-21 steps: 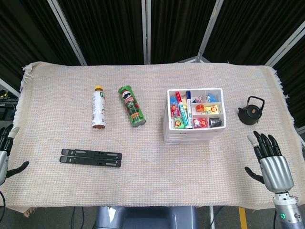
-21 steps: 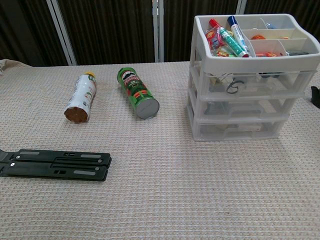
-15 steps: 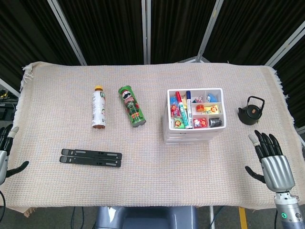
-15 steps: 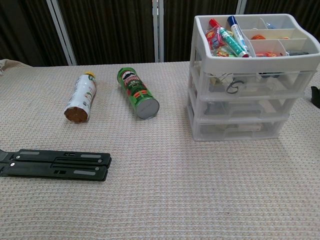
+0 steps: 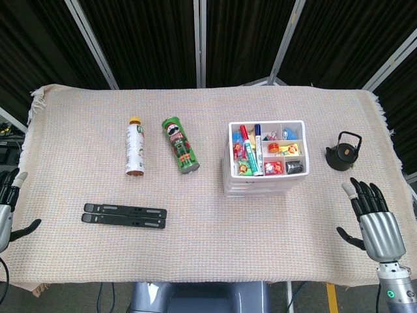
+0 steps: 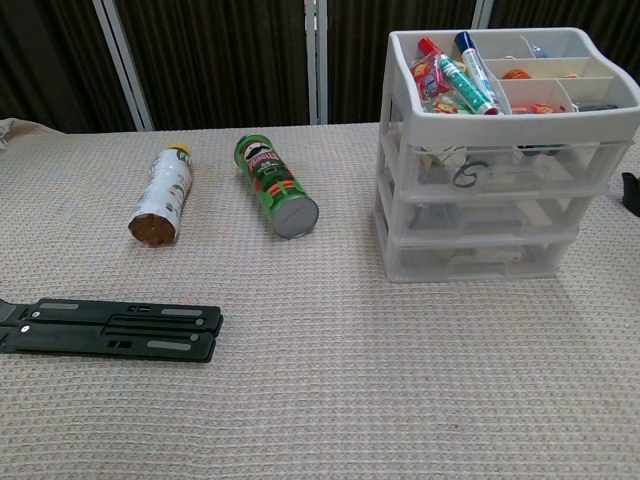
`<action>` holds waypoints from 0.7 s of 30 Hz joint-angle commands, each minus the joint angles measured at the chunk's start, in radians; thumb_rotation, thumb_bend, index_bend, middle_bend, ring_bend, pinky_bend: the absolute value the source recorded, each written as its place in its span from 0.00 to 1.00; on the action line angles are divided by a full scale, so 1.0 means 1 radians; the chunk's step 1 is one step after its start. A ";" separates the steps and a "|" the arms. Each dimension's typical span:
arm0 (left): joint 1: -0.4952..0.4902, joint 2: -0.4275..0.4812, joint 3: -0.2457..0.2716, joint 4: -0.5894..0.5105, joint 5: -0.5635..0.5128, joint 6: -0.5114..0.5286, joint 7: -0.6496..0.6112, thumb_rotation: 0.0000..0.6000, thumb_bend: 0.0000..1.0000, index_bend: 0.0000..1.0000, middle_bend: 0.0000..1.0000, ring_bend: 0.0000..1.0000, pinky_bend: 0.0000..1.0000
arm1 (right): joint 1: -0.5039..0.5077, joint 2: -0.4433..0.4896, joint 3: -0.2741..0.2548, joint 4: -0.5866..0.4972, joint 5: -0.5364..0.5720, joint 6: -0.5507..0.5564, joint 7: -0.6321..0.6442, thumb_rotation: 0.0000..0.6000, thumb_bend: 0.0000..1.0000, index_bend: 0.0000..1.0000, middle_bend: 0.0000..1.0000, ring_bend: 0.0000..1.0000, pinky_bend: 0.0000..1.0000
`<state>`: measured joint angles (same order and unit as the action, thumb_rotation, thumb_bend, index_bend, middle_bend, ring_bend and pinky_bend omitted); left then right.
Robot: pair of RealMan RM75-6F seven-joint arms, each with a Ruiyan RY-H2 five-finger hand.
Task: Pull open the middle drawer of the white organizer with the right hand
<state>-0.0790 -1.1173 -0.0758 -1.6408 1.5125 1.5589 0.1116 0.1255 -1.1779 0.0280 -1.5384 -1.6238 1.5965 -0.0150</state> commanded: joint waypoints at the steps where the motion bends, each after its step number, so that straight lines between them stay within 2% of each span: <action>1: 0.000 0.000 0.001 -0.001 0.001 0.000 0.001 1.00 0.00 0.00 0.00 0.00 0.00 | -0.002 0.002 0.000 -0.001 -0.001 0.001 0.003 1.00 0.09 0.00 0.00 0.00 0.00; 21: -0.002 0.001 -0.002 0.003 -0.002 0.000 -0.011 1.00 0.00 0.00 0.00 0.00 0.00 | -0.003 -0.004 0.002 -0.025 -0.008 -0.027 0.006 1.00 0.09 0.00 0.00 0.00 0.02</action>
<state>-0.0809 -1.1159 -0.0776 -1.6382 1.5114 1.5594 0.1016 0.1227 -1.1810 0.0292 -1.5630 -1.6319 1.5697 -0.0088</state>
